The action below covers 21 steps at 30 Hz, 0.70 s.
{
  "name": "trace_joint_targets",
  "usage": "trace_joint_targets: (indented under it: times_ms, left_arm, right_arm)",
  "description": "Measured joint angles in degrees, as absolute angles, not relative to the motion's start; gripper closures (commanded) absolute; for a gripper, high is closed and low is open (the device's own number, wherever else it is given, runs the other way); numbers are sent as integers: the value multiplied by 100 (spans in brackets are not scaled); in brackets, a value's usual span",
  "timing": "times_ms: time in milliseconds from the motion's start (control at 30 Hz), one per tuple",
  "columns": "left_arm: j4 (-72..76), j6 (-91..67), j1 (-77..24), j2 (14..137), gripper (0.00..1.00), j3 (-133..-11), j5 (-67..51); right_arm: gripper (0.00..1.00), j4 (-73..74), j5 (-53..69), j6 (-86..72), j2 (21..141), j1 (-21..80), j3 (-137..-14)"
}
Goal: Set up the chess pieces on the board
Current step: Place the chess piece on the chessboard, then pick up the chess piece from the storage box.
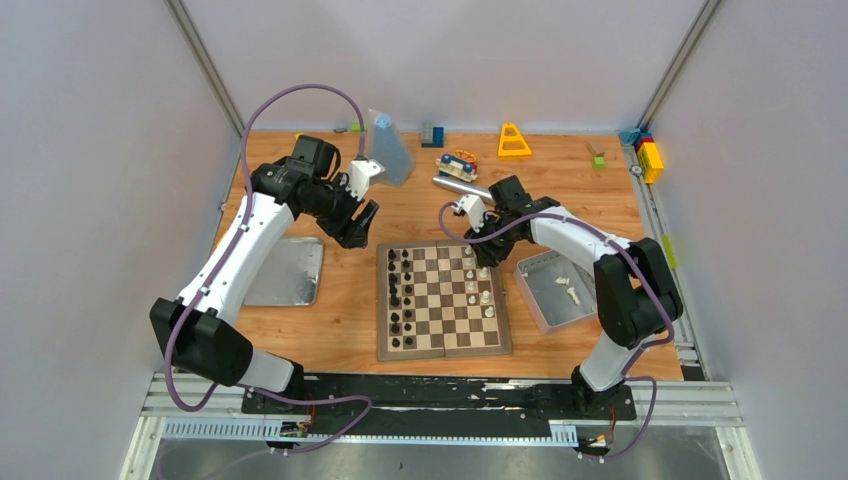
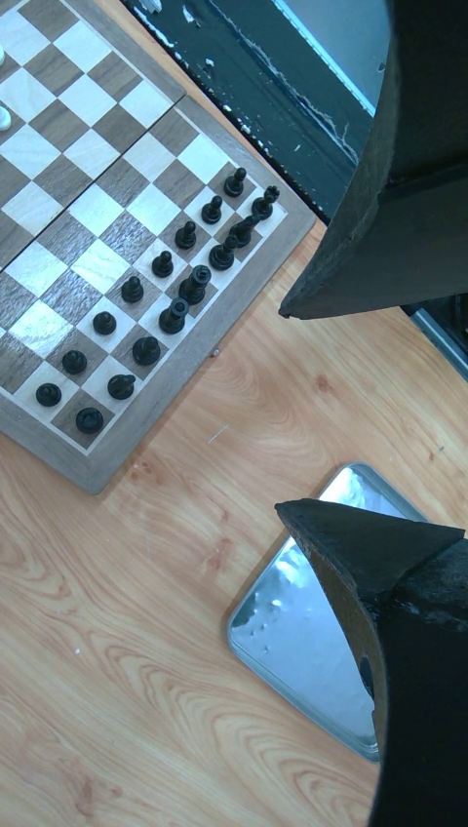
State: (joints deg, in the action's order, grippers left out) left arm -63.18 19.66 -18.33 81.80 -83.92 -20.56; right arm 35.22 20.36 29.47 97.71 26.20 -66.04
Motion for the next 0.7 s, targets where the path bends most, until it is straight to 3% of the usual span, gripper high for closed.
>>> trace_joint_targets:
  times_ms: [133, 267, 700]
  left_arm:
    - [-6318, 1966, -1833, 8180, 24, -8392, -2058]
    - [-6318, 1966, -1833, 8180, 24, -8364, -2069]
    - [-6318, 1988, -1833, 8180, 24, -8350, -2099]
  right_arm:
    - [56, 3511, 2023, 2904, 9771, 2620, -6600]
    - [52, 3514, 1986, 2849, 9734, 2622, -6602]
    - [48, 3520, 1673, 2580, 8578, 2298, -6783]
